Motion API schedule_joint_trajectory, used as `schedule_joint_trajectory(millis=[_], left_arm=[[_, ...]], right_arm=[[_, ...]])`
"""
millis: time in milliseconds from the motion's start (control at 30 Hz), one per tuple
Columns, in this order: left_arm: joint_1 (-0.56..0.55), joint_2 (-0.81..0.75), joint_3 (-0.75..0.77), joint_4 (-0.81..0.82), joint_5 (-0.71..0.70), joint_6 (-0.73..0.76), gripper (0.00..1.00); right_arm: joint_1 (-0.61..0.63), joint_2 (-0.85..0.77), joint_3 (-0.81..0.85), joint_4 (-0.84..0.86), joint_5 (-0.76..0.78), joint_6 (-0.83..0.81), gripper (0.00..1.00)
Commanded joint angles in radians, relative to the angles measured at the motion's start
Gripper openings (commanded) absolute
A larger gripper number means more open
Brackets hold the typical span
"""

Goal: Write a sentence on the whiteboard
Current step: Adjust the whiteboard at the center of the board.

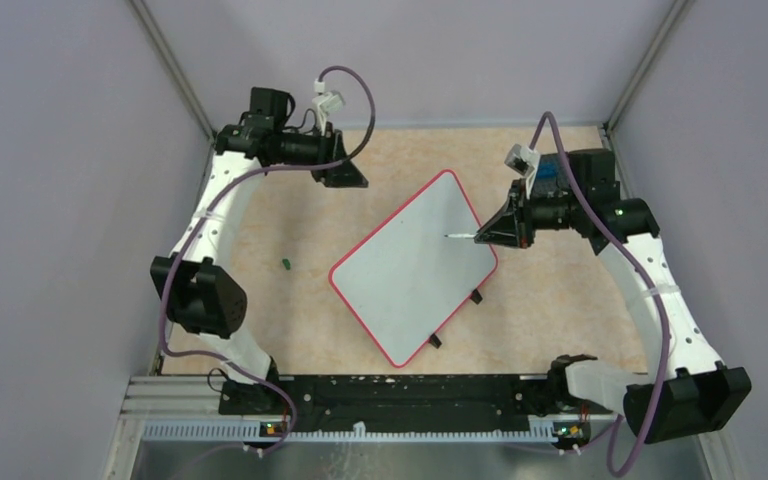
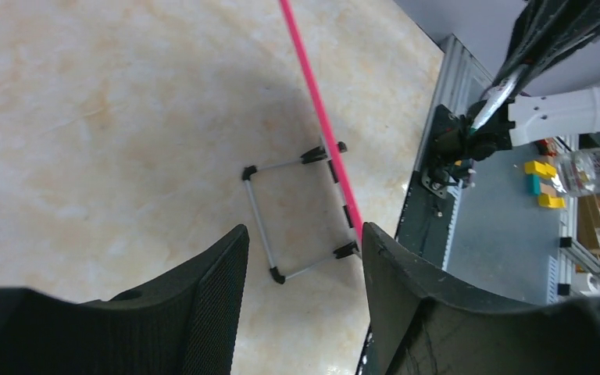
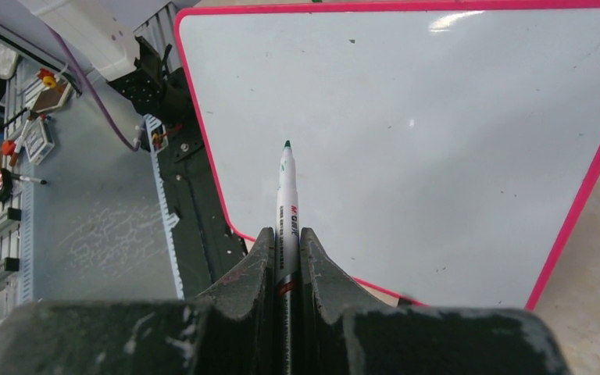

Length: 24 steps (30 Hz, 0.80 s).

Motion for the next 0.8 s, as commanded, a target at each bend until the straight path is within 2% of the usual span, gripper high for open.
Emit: schedule_joint_trajectory(millis=[0, 333, 533, 767], left_arm=[[-0.098, 0.021, -0.02, 0.101, 0.047, -0.1, 0.6], [-0.215, 0.069, -0.078, 0.144, -0.053, -0.129, 0.61], [-0.261, 0.085, -0.097, 0.141, -0.056, -0.108, 0.54], [-0.29, 0.103, -0.093, 0.136, -0.048, -0.094, 0.41]], right_arm=[[-0.005, -0.052, -0.023, 0.041, -0.011, -0.028, 0.0], [-0.004, -0.075, -0.047, 0.041, -0.03, -0.037, 0.0], [-0.004, -0.072, -0.045, 0.026, -0.046, -0.05, 0.0], [-0.003, -0.065, -0.038, -0.005, -0.057, -0.072, 0.0]])
